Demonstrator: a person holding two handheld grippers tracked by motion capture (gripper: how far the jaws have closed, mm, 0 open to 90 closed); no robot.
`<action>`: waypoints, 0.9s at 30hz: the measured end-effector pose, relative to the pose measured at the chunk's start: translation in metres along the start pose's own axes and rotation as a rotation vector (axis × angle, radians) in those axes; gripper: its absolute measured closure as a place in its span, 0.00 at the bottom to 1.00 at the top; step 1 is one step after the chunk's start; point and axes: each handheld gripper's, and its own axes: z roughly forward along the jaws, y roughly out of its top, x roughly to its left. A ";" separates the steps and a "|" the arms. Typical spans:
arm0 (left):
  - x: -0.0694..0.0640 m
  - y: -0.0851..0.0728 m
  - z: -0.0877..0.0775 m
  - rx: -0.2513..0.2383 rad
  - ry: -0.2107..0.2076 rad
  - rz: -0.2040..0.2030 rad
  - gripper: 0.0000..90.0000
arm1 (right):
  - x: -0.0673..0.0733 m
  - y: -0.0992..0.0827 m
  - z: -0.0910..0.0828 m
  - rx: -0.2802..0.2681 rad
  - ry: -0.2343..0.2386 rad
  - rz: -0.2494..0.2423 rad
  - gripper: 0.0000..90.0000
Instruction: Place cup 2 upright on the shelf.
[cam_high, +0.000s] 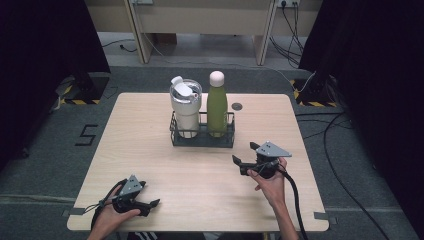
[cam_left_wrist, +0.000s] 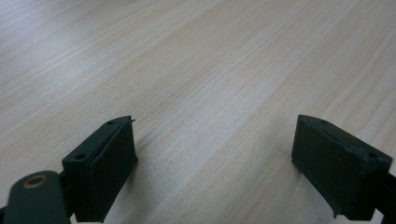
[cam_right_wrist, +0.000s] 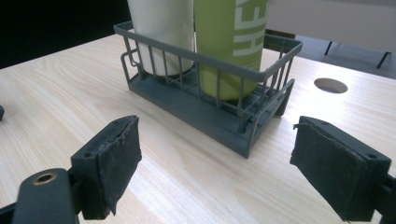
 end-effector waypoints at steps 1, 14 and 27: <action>0.000 0.000 0.000 0.000 0.000 0.000 0.14 | 0.000 -0.001 0.000 0.004 0.003 0.000 0.17; 0.000 0.000 0.000 0.001 0.000 0.000 0.14 | 0.012 -0.010 -0.003 0.038 0.037 -0.016 0.17; 0.000 0.000 0.000 0.001 0.000 0.000 0.14 | 0.018 -0.025 -0.006 0.077 0.069 -0.026 0.17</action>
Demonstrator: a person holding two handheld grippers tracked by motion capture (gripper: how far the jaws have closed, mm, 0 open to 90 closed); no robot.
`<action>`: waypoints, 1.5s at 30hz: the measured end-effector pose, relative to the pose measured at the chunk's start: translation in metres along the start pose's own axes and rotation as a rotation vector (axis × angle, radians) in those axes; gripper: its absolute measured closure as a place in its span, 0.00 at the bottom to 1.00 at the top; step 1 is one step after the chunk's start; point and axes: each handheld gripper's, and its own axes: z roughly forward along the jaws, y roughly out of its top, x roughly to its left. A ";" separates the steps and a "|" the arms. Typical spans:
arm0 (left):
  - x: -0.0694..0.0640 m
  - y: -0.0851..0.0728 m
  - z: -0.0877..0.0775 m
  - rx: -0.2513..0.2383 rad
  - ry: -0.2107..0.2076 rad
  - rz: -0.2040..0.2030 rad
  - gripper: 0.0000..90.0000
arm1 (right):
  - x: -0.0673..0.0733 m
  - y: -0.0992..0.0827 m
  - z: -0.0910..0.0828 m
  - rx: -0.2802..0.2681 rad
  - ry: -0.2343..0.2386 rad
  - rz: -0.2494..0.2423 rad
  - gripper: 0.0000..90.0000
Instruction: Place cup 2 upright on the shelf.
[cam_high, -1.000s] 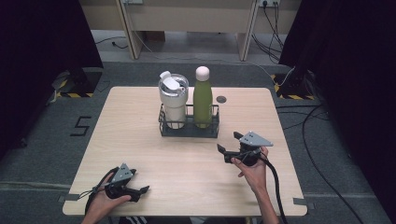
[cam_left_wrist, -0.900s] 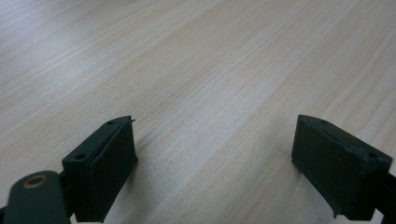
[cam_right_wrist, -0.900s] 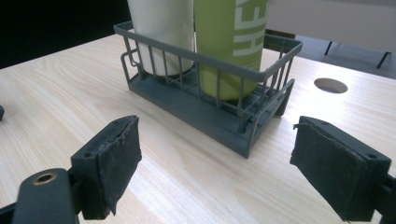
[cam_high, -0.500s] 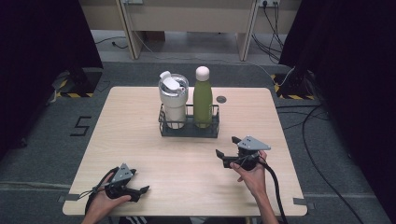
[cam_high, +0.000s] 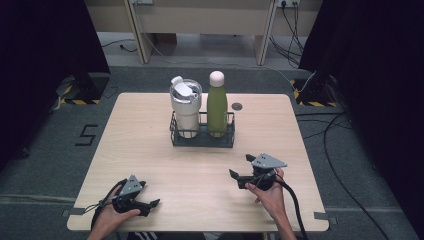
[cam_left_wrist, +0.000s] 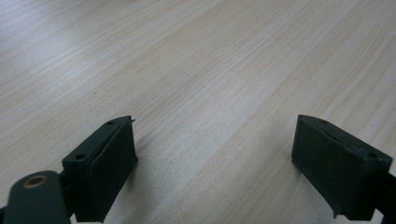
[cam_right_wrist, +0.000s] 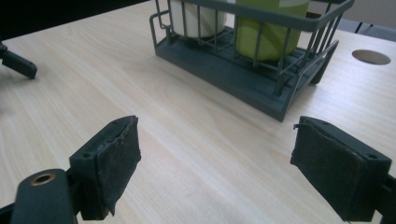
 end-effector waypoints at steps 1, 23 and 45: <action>0.000 0.000 0.000 0.000 0.000 0.000 0.14 | 0.000 -0.002 -0.001 0.004 0.000 -0.002 0.17; 0.000 0.000 0.000 0.000 0.004 -0.001 0.14 | 0.006 -0.026 -0.018 0.068 -0.009 0.033 0.17; 0.000 0.000 0.000 0.000 0.004 -0.003 0.14 | 0.013 -0.042 -0.025 0.196 -0.040 0.024 0.17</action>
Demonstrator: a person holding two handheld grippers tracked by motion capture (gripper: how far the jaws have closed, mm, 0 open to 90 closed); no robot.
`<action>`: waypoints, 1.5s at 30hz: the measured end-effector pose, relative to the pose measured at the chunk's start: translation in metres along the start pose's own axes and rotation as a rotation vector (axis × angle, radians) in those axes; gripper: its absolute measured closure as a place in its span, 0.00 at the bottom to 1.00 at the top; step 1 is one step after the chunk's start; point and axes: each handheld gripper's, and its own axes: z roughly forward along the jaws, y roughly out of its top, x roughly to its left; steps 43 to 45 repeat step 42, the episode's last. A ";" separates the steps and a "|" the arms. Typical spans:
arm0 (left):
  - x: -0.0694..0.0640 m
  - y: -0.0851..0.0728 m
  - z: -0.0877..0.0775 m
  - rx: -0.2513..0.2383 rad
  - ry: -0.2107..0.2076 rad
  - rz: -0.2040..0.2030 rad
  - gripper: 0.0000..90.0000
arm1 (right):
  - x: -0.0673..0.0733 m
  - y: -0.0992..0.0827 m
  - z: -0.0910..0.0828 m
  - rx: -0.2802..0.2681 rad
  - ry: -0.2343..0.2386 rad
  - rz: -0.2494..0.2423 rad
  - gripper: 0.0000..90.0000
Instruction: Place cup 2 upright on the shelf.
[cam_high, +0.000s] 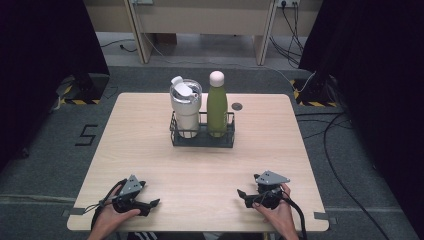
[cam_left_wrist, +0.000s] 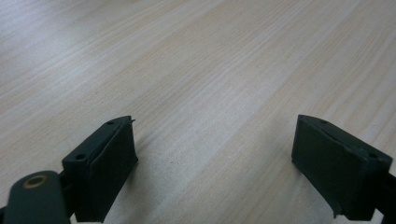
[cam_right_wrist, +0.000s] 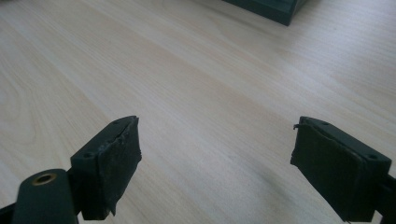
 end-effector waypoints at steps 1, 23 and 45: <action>0.000 0.000 0.000 0.000 0.000 0.000 0.14 | 0.000 -0.001 0.000 0.005 -0.002 0.001 0.17; 0.000 0.000 0.000 -0.001 0.003 -0.003 0.14 | -0.002 -0.015 0.004 0.111 -0.032 -0.028 0.15; 0.000 0.000 0.000 -0.001 0.004 -0.003 0.14 | -0.002 -0.015 0.005 0.124 -0.009 -0.049 0.07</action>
